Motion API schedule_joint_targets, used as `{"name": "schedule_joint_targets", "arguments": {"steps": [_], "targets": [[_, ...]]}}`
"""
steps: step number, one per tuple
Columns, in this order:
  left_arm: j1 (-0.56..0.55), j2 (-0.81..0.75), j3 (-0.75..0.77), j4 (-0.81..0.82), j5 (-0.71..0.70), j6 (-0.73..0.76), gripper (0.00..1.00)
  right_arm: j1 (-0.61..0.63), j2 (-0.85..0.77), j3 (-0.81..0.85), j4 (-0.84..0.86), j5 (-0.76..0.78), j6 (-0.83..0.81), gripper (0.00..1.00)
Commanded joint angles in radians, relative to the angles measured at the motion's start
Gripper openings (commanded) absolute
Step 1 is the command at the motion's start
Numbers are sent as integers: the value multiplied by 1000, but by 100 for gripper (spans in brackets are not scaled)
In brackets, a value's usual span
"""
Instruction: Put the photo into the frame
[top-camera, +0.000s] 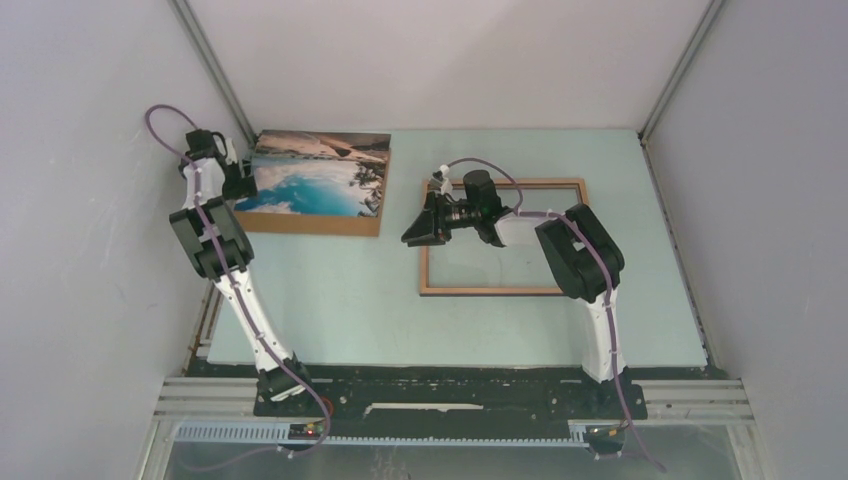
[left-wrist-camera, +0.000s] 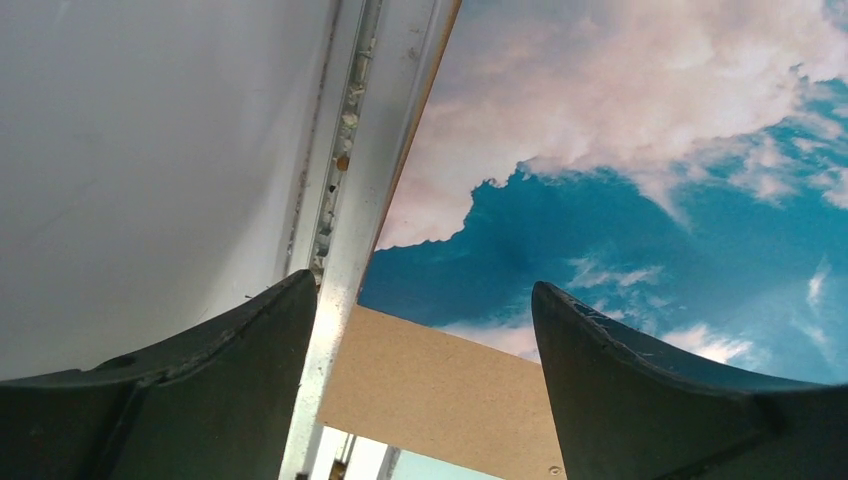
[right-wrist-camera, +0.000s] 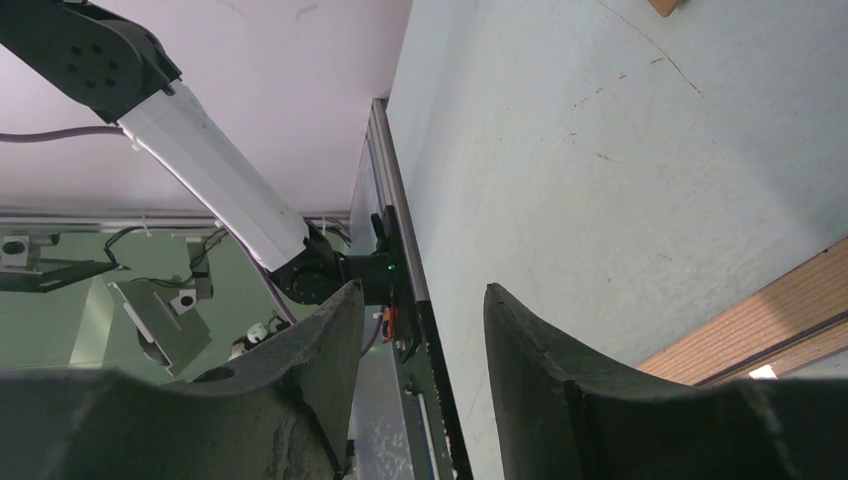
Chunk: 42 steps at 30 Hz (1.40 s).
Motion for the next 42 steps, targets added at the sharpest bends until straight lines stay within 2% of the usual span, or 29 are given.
{"name": "schedule_joint_targets", "arguments": {"steps": [1,4,11,15,20,32,39,40,42], "targets": [[8,18,91,-19,20,-82,85,-3,15,-2,59,-21,18,56],[8,44,124,-47,48,-99,89,-3,15,-6,75,-24,29,56],[9,56,130,-76,68,-118,75,-9,14,-19,97,-20,42,56],[12,61,138,-93,53,-125,73,-8,11,-21,95,-18,39,56],[13,45,104,-101,67,-139,74,-8,11,-20,95,-15,39,56],[-12,-144,-156,-39,65,-164,73,1,-7,-20,57,-1,5,56],[-52,-280,-382,-28,16,-256,74,6,-18,-31,63,6,3,56],[-63,-302,-411,-34,-20,-268,78,5,-19,-31,61,6,3,56],[-78,-354,-477,-40,-69,-284,75,5,-21,-31,60,7,2,56]]}}
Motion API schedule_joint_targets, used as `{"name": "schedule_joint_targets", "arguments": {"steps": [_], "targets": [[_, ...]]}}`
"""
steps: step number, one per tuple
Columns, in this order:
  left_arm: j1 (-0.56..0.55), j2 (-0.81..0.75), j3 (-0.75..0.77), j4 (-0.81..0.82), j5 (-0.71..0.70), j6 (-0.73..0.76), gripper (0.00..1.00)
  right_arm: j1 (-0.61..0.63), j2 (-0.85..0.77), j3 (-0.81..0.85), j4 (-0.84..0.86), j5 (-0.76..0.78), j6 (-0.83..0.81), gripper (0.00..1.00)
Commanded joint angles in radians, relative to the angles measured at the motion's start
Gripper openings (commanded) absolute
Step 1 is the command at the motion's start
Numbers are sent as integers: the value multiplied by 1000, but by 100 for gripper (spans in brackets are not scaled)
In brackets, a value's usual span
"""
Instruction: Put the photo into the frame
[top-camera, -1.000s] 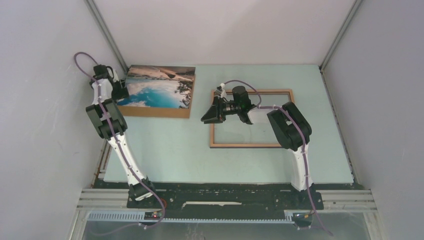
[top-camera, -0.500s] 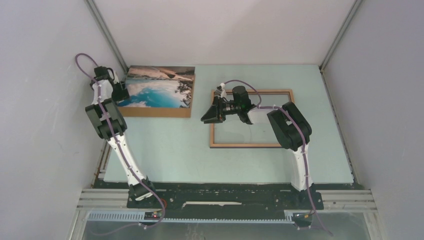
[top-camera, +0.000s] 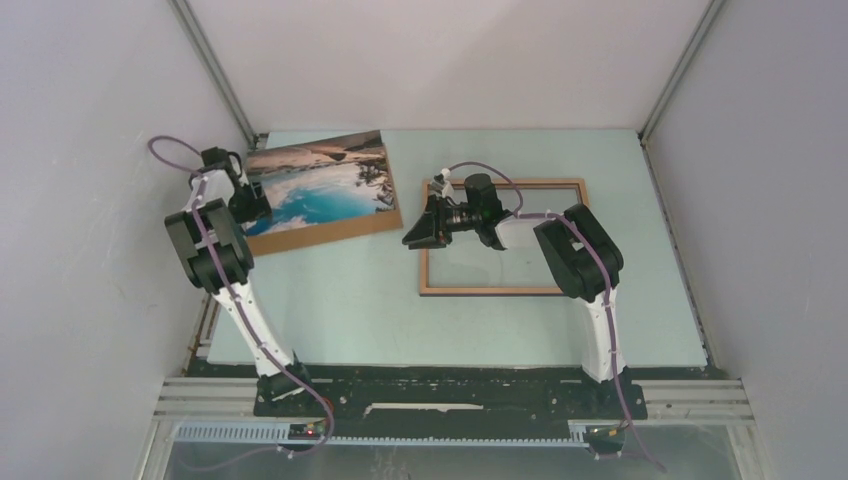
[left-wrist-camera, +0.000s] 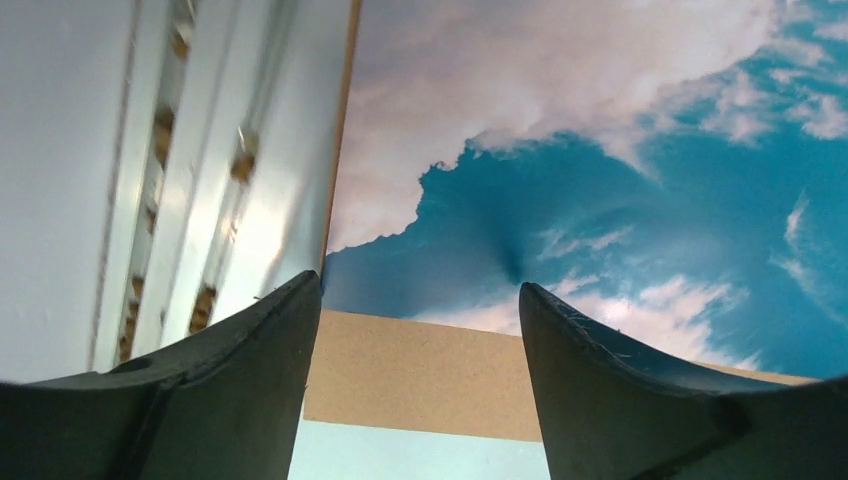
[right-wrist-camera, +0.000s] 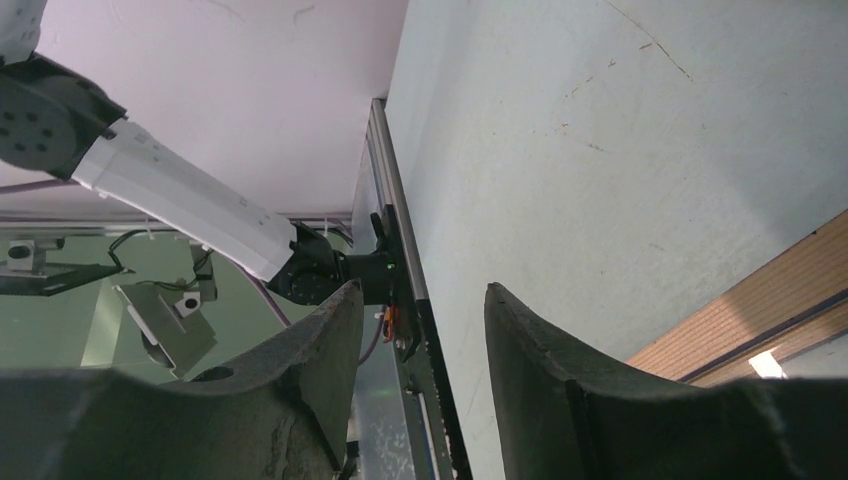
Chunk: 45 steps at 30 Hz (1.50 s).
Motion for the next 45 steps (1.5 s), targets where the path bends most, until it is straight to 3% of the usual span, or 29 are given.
{"name": "schedule_joint_targets", "arguments": {"steps": [1,7,13,17,22,26,30,33,41,45], "targets": [[-46,-156,-135,-29,-57,-90,75,5,-32,-4,14,7,-24,56],[-87,-333,-381,-18,48,-182,74,7,-32,-5,22,4,-13,56],[-126,-548,-606,56,51,-273,75,12,-32,-6,20,11,-15,56],[-123,-631,-581,84,-9,-310,77,11,-38,-6,-5,34,-35,56],[-135,-652,-553,270,117,-417,84,11,-63,28,-184,158,-167,58],[-154,-573,-509,384,140,-577,85,32,-42,198,-437,296,-317,61],[-166,-503,-491,506,88,-708,87,14,13,351,-549,369,-323,63],[-162,-425,-420,499,46,-754,88,5,99,542,-679,406,-359,63],[-156,-412,-366,434,-221,-672,96,-38,332,959,-835,438,-362,64],[-146,-320,-273,374,-90,-573,97,-48,414,1064,-827,430,-343,67]]}}
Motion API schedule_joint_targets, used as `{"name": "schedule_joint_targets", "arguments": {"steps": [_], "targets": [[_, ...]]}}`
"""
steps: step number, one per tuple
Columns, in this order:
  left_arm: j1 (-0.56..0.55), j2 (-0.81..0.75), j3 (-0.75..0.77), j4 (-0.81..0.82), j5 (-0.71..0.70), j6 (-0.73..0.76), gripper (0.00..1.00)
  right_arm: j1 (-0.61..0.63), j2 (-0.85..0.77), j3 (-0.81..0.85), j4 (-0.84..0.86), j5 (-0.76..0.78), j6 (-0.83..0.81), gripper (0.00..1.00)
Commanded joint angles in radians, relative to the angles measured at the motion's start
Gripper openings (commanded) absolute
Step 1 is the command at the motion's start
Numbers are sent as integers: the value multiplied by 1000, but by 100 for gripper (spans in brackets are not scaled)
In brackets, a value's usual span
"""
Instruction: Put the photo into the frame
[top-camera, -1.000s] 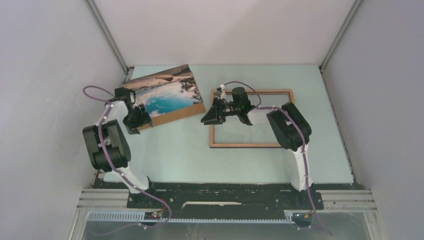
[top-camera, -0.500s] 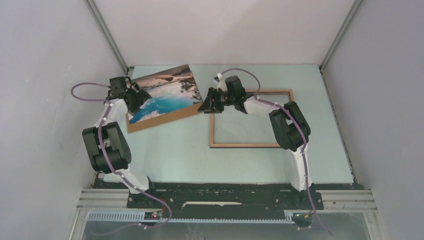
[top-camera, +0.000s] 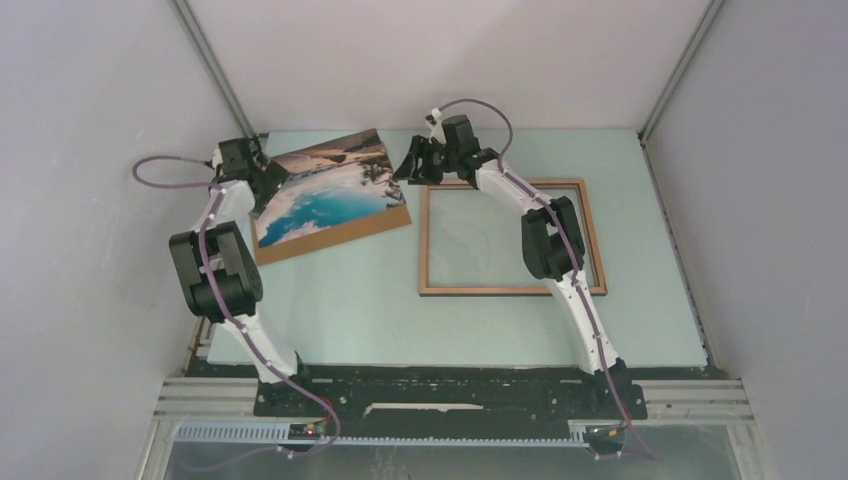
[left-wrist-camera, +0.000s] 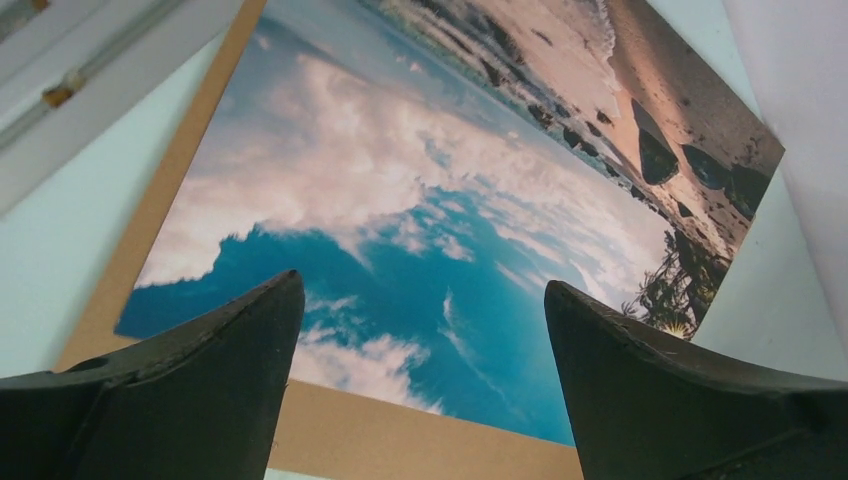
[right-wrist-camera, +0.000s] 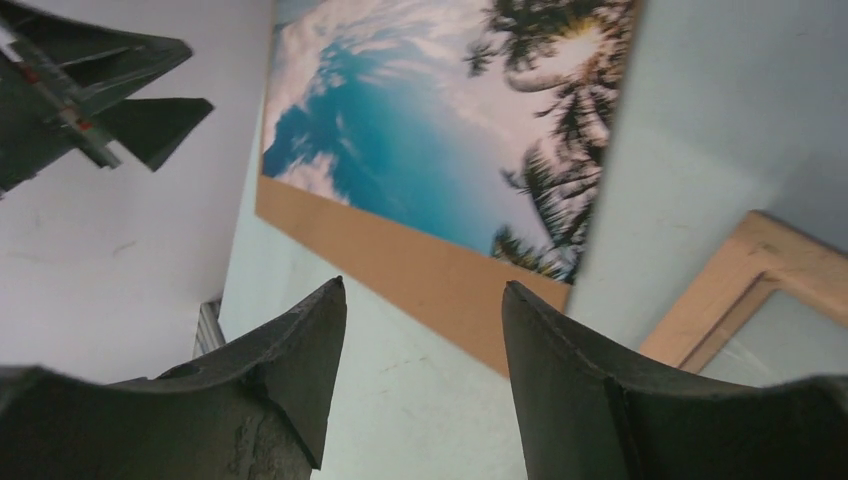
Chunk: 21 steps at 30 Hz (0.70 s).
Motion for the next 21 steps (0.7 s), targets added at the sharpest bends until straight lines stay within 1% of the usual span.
{"name": "schedule_joint_targets", "arguments": {"steps": [1,3,5,7,10,14,17,21], "targets": [[5,87,150,-51,64,114,96,-15,78,121,-59,11,1,67],[-1,113,164,-49,131,129,95,-17,109,161,-63,12,8,68],[-3,124,161,-45,162,129,94,-17,137,205,-75,15,11,68],[-4,127,127,-10,206,105,94,-13,150,220,-90,37,7,69],[-5,156,113,0,278,55,93,2,162,222,-98,73,-1,69],[-11,127,46,59,260,28,94,32,204,275,-160,163,-18,68],[-11,145,51,47,272,27,94,40,226,313,-183,198,-13,66],[-11,156,40,59,313,11,94,50,228,313,-209,270,-13,66]]}}
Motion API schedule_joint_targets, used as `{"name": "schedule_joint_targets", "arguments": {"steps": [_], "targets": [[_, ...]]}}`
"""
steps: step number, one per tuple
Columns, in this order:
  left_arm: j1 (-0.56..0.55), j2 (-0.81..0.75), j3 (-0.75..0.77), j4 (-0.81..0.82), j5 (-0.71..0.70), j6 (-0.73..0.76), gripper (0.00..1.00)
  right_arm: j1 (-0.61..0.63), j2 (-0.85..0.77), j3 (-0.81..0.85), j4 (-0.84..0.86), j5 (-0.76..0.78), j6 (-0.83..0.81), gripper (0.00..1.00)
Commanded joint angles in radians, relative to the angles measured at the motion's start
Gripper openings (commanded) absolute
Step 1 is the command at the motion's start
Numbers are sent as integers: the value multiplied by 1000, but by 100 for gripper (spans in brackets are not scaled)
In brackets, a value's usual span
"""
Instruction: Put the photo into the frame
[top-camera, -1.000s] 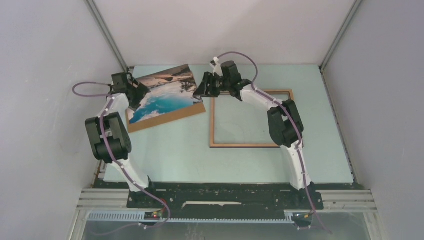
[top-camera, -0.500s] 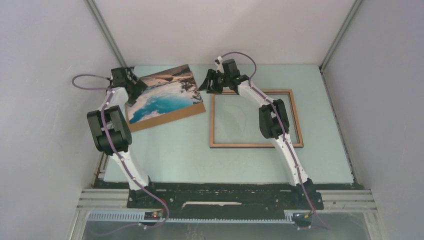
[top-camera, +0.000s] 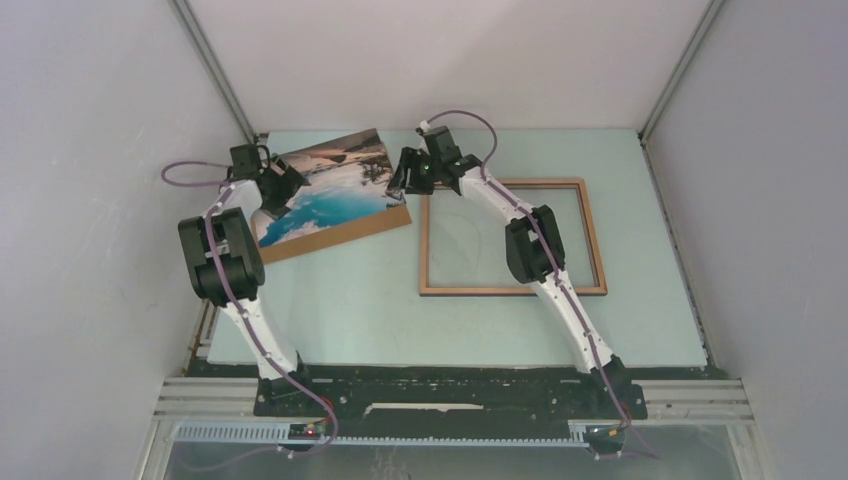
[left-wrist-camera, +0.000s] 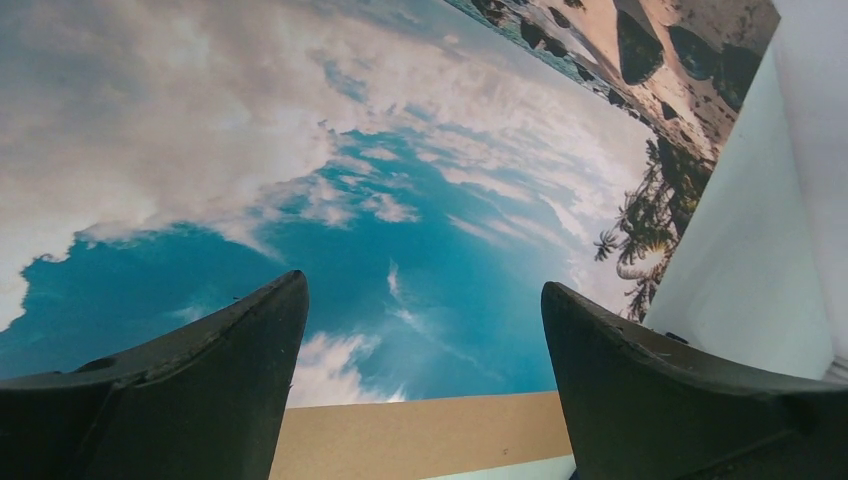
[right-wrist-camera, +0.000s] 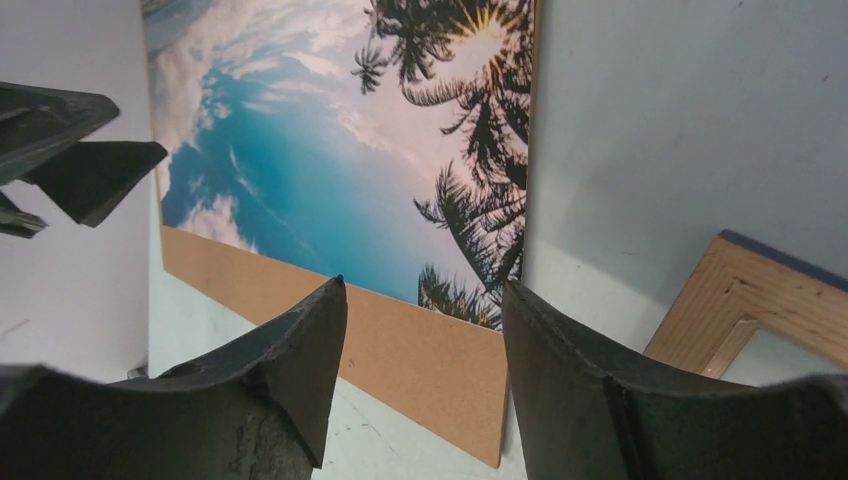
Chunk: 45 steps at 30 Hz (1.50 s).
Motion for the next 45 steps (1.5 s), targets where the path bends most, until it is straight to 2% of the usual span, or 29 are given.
{"name": "schedule_joint_targets", "arguments": {"steps": [1,11,17,24,27,31,36,45], "targets": [[-6,6,-24,49,59,-33,94,13,16,43,-50,100,-11,65],[-7,61,-5,32,72,-84,93,20,25,43,-86,129,-18,65],[1,98,16,-25,78,-120,93,17,37,35,-58,59,16,63],[5,98,16,-38,63,-116,94,-11,35,-36,67,-85,132,58],[7,103,18,-40,63,-115,94,-23,22,-90,176,-145,186,56],[7,102,16,-41,63,-115,94,-34,11,-108,234,-174,209,53],[11,98,19,-43,58,-109,94,-49,-1,-161,385,-243,269,52],[14,95,20,-46,60,-105,94,-39,17,-170,503,-328,341,45]]}}
